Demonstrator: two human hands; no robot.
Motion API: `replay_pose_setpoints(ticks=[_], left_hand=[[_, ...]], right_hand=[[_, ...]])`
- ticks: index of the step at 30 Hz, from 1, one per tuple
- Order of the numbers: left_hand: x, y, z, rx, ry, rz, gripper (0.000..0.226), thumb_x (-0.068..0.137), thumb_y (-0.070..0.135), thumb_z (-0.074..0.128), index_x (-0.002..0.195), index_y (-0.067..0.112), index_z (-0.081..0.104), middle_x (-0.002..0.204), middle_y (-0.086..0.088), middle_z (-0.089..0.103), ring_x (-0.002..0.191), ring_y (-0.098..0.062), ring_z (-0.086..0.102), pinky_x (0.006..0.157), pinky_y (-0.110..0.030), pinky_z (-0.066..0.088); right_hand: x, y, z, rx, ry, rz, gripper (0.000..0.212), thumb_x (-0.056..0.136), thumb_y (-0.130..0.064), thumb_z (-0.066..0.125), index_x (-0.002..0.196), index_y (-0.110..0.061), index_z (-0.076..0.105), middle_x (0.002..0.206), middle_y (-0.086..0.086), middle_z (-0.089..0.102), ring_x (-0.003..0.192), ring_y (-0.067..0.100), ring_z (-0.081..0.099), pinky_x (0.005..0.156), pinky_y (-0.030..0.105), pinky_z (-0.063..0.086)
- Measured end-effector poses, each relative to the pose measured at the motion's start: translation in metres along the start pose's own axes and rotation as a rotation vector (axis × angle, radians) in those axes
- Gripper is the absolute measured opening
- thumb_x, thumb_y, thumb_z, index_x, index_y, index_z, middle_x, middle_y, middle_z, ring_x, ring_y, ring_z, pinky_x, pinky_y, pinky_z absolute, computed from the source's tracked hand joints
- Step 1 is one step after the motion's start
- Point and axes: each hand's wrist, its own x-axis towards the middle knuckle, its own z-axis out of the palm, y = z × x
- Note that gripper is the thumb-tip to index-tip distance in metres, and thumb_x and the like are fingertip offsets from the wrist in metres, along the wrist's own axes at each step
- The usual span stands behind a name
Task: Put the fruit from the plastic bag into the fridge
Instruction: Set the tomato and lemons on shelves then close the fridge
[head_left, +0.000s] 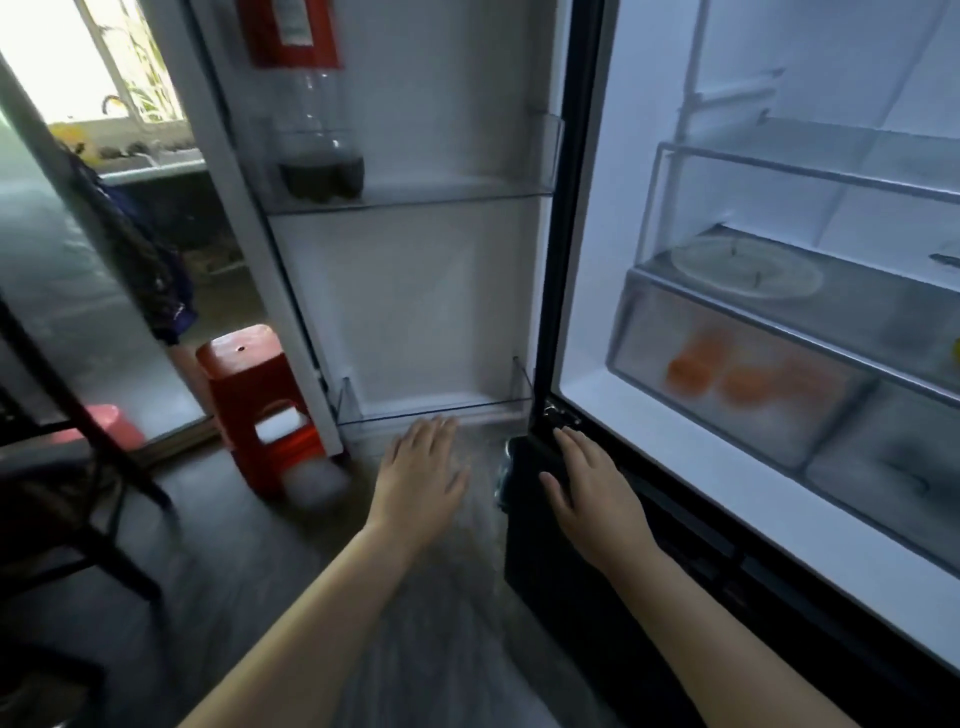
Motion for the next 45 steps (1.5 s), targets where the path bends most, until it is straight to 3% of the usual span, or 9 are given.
replay_pose_setpoints(ticks=[2, 5, 8, 14, 24, 32, 36, 39, 45], left_hand=[[-0.007, -0.019, -0.003, -0.04, -0.004, -0.049, 0.071, 0.085, 0.051, 0.025, 0.144, 0.012, 0.035, 0.147, -0.009, 0.04, 0.138, -0.025, 0.033, 0.111, -0.042, 0.026], [-0.016, -0.053, -0.001, -0.065, -0.021, -0.08, 0.065, 0.093, 0.043, 0.04, 0.149, 0.018, 0.019, 0.155, -0.003, 0.023, 0.144, -0.02, 0.017, 0.116, -0.038, 0.012], [-0.022, -0.086, 0.001, -0.06, -0.052, -0.074, 0.067, 0.094, 0.039, 0.04, 0.151, 0.018, 0.011, 0.158, -0.003, 0.015, 0.146, -0.019, 0.009, 0.118, -0.038, 0.009], [-0.022, -0.143, 0.005, -0.087, -0.157, -0.004, 0.067, 0.096, 0.041, 0.036, 0.151, 0.02, 0.004, 0.159, 0.0, 0.001, 0.146, -0.017, -0.006, 0.119, -0.037, 0.003], [0.009, -0.202, 0.022, -0.09, -0.256, 0.184, 0.068, 0.098, 0.037, 0.034, 0.15, 0.017, -0.004, 0.158, -0.001, -0.011, 0.144, -0.015, -0.015, 0.119, -0.035, 0.002], [0.012, -0.221, 0.026, -0.093, -0.259, 0.286, 0.066, 0.098, 0.032, 0.033, 0.15, 0.016, -0.005, 0.158, 0.0, -0.013, 0.144, -0.014, -0.014, 0.118, -0.032, -0.003], [0.009, -0.22, 0.026, -0.09, -0.272, 0.286, 0.073, 0.095, 0.035, 0.039, 0.15, 0.017, -0.005, 0.158, 0.001, -0.014, 0.144, -0.015, -0.014, 0.118, -0.032, -0.004], [0.004, -0.22, 0.029, -0.1, -0.282, 0.312, 0.074, 0.095, 0.038, 0.04, 0.15, 0.019, -0.007, 0.157, 0.002, -0.016, 0.143, -0.015, -0.016, 0.117, -0.032, -0.007], [-0.01, -0.218, 0.026, -0.014, -0.282, 0.467, 0.075, 0.097, 0.041, 0.038, 0.144, 0.02, -0.016, 0.151, 0.003, -0.024, 0.137, -0.016, -0.028, 0.111, -0.033, -0.017]], right_hand=[[0.007, -0.016, 0.01, -0.008, -0.022, -0.03, 0.058, 0.095, -0.04, 0.045, 0.145, -0.012, 0.033, 0.15, 0.005, 0.034, 0.139, 0.02, 0.029, 0.11, 0.028, 0.025], [0.017, -0.04, 0.027, -0.014, -0.055, -0.068, 0.058, 0.094, -0.039, 0.048, 0.142, -0.009, 0.036, 0.148, 0.008, 0.038, 0.137, 0.023, 0.034, 0.109, 0.03, 0.028], [0.029, -0.066, 0.048, -0.009, -0.067, -0.107, 0.059, 0.093, -0.04, 0.046, 0.14, -0.006, 0.039, 0.146, 0.011, 0.04, 0.135, 0.027, 0.037, 0.11, 0.034, 0.03], [0.051, -0.122, 0.087, -0.055, -0.174, -0.186, 0.061, 0.097, -0.036, 0.041, 0.147, -0.008, 0.021, 0.155, 0.008, 0.021, 0.144, 0.019, 0.014, 0.113, 0.023, 0.003], [0.089, -0.17, 0.13, -0.084, -0.21, -0.106, 0.063, 0.097, -0.035, 0.041, 0.149, -0.012, 0.015, 0.158, 0.005, 0.013, 0.146, 0.017, 0.005, 0.118, 0.03, 0.005], [0.098, -0.184, 0.156, -0.151, -0.251, -0.011, 0.067, 0.098, -0.034, 0.04, 0.15, -0.016, 0.003, 0.159, 0.002, -0.002, 0.145, 0.017, -0.005, 0.118, 0.03, -0.002], [0.096, -0.189, 0.162, -0.165, -0.186, 0.017, 0.071, 0.095, -0.031, 0.048, 0.15, -0.023, 0.004, 0.159, 0.003, 0.005, 0.146, 0.02, 0.001, 0.119, 0.035, 0.007], [0.089, -0.188, 0.165, -0.206, -0.208, 0.032, 0.073, 0.095, -0.03, 0.048, 0.149, -0.03, -0.001, 0.159, 0.004, 0.0, 0.146, 0.022, -0.001, 0.119, 0.037, 0.007], [0.059, -0.179, 0.159, -0.196, -0.17, 0.072, 0.069, 0.095, -0.026, 0.046, 0.15, -0.03, 0.004, 0.159, 0.001, -0.002, 0.146, 0.019, -0.003, 0.119, 0.039, 0.012]])
